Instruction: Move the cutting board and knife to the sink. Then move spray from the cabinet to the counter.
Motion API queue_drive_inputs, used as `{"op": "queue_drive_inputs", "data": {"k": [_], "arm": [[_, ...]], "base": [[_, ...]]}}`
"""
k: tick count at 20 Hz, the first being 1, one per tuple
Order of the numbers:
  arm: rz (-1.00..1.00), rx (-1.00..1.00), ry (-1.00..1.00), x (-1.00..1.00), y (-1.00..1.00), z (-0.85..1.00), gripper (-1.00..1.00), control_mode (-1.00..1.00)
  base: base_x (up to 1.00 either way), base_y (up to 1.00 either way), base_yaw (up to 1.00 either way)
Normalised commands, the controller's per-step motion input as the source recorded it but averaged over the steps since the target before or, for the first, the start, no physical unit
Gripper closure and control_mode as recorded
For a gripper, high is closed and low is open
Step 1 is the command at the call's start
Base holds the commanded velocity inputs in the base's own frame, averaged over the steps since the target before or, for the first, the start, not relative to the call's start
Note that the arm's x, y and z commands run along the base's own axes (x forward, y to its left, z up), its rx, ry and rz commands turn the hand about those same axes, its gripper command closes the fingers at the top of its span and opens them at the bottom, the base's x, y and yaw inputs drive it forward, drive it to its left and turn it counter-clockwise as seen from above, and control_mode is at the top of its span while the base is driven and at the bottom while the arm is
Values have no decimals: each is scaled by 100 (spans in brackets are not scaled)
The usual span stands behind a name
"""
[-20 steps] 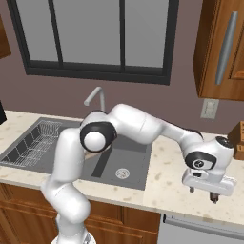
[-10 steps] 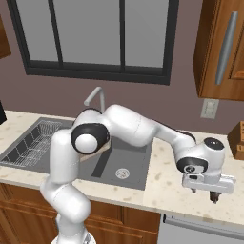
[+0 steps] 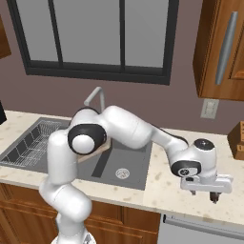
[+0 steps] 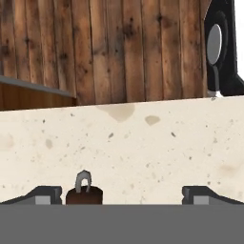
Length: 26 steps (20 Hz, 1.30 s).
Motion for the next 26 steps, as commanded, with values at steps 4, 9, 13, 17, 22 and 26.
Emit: {"op": "queue_drive_inputs", "data": {"k": [4, 9, 13, 17, 22, 26], "arm": [[0, 0, 7, 13, -22, 1, -100, -100], [0, 0, 5, 16, -20, 0, -100, -100], [0, 0, 2, 15, -15, 0, -100, -100], [0, 0, 2, 17, -13, 0, -100, -100], [0, 1, 2, 12, -17, 0, -100, -100], [0, 2, 6, 11, -12, 0, -100, -100]], "base": [[0, 0, 0], [0, 0, 0], [0, 0, 0], [0, 0, 0], [0, 0, 0], [0, 0, 0]]}}
